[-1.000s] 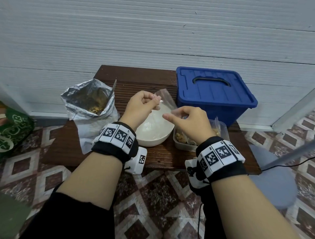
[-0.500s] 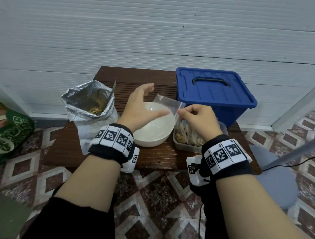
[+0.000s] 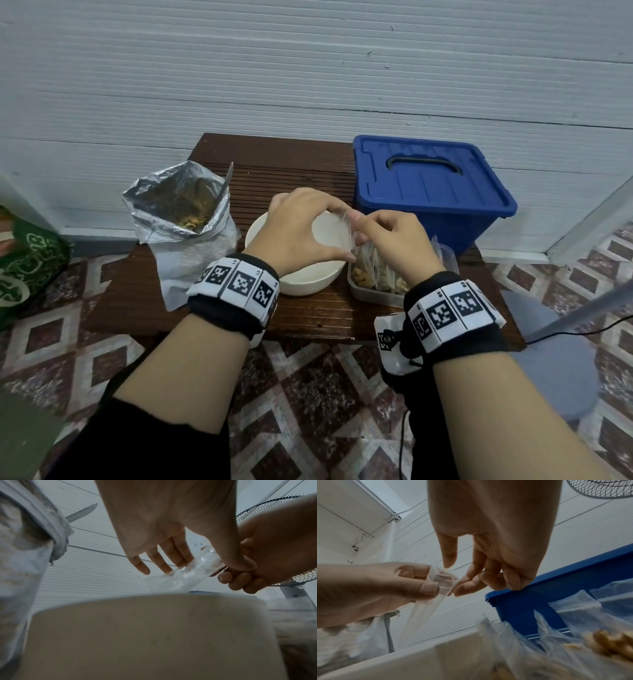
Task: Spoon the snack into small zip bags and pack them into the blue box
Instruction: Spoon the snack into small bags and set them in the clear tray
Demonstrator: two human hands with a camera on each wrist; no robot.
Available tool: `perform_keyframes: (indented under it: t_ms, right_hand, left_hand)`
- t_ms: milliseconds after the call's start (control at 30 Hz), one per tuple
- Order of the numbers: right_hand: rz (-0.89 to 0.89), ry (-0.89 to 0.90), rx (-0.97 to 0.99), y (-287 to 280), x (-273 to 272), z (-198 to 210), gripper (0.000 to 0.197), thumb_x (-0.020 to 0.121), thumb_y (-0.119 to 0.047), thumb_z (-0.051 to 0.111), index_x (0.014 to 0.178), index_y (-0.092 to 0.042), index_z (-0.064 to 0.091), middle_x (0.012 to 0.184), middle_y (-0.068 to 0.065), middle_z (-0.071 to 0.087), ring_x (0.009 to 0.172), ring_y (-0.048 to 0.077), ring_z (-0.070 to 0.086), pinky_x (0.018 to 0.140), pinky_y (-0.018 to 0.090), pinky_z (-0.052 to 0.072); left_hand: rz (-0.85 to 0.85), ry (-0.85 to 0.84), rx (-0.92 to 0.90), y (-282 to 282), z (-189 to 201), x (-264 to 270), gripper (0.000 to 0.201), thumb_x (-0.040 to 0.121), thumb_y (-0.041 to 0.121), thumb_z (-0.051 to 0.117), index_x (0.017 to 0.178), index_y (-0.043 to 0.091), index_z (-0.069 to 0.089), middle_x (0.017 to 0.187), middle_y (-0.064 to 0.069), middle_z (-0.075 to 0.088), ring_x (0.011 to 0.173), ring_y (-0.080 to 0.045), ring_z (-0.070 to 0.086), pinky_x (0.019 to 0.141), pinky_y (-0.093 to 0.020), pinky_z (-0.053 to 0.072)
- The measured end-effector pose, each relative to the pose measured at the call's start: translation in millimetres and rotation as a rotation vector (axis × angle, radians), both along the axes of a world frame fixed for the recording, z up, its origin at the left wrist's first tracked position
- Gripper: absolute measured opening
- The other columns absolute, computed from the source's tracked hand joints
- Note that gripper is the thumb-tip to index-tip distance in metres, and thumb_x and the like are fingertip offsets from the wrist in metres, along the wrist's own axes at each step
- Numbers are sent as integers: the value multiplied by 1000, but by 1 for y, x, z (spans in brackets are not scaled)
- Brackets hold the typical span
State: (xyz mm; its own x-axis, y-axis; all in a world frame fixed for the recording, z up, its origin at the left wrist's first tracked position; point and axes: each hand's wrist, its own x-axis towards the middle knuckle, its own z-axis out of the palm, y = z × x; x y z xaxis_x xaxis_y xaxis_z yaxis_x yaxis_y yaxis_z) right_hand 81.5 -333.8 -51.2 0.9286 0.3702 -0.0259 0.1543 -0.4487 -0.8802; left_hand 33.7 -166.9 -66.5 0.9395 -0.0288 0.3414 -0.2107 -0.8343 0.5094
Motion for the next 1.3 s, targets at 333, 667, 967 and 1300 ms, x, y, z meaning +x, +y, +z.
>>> perform_keyframes:
  t_ms: [333,667,967,1300]
  right_hand:
    - [-70,8,51,1,1,0,49,96,-51,41,73,-19,70,88,-5,71,82,-5,56,66,16,33]
    - [-78,-72,186,14,-5,18,41,97,-45,43,92,-16,73,81,2,71,86,-4,57,69,16,34]
    - [119,-78,303,83,-24,44,30,95,-43,50,86,-24,71,76,-2,69,85,9,65,83,28,47]
    - [75,-229,81,142,-32,40,39,86,-43,65,112,-15,66,73,-17,55,70,-8,50,61,1,35]
  left_hand:
    - [52,-76,-253,3,5,-2,31,64,44,84,80,50,58,86,29,63,95,5,59,93,-14,41]
    - [210,-348,-567,17,48,-25,45,62,32,89,102,29,69,100,12,69,98,4,62,83,-11,47]
    - [301,-643,-866,48,97,-63,45,66,30,84,106,23,66,105,1,71,102,-15,67,89,-28,53]
    - [615,-468,-474,130,71,-96,51,60,52,81,106,37,66,105,12,68,102,0,61,91,-12,45]
